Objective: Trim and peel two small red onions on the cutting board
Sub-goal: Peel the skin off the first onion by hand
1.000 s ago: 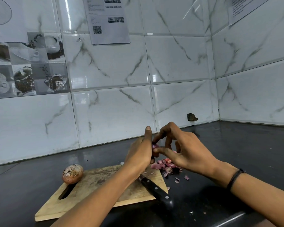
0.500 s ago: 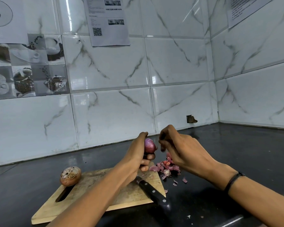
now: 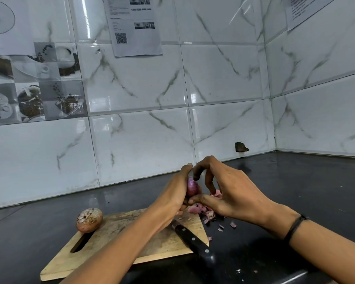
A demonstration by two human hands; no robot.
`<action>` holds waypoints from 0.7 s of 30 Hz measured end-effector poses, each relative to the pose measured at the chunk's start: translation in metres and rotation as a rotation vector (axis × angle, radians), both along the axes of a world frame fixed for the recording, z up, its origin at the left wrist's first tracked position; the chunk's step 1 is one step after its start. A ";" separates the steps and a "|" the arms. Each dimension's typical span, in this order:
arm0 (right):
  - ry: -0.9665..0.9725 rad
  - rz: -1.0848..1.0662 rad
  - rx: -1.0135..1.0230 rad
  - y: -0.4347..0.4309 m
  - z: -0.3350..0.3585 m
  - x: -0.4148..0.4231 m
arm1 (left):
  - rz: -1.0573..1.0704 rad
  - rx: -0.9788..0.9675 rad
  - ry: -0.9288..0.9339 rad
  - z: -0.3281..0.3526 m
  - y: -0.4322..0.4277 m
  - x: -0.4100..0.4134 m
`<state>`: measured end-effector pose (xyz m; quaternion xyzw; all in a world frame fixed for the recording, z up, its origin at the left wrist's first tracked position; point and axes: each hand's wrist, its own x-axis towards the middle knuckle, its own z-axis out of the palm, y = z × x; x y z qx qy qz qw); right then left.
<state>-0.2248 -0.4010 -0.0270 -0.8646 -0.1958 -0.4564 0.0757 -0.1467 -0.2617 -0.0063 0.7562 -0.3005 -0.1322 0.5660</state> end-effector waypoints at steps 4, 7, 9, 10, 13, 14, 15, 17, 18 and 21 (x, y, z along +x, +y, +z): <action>0.017 -0.013 -0.026 0.002 0.000 0.000 | 0.008 0.029 -0.063 -0.001 -0.002 0.001; -0.016 -0.015 -0.073 0.003 0.000 -0.001 | 0.033 0.038 -0.082 -0.003 -0.003 0.002; -0.053 -0.016 -0.107 0.002 0.000 0.000 | 0.041 0.048 -0.091 -0.002 -0.003 0.000; -0.061 -0.021 -0.115 0.002 0.000 0.000 | 0.041 0.048 -0.095 -0.002 -0.003 -0.001; -0.069 -0.063 -0.166 0.004 -0.002 0.002 | 0.036 0.035 -0.082 -0.001 -0.003 -0.003; -0.066 -0.076 -0.170 0.005 -0.002 0.003 | 0.033 0.030 -0.065 -0.001 -0.002 -0.004; -0.057 -0.082 -0.152 0.005 -0.002 0.002 | 0.023 0.031 -0.054 0.000 -0.001 -0.003; -0.049 -0.081 -0.086 0.004 0.000 0.000 | 0.000 0.060 -0.049 0.001 0.001 -0.002; -0.048 -0.076 -0.051 0.003 0.001 -0.001 | 0.002 0.080 -0.051 0.002 0.001 -0.001; -0.039 -0.049 0.027 0.000 0.004 -0.004 | 0.005 0.105 -0.044 0.002 0.001 0.002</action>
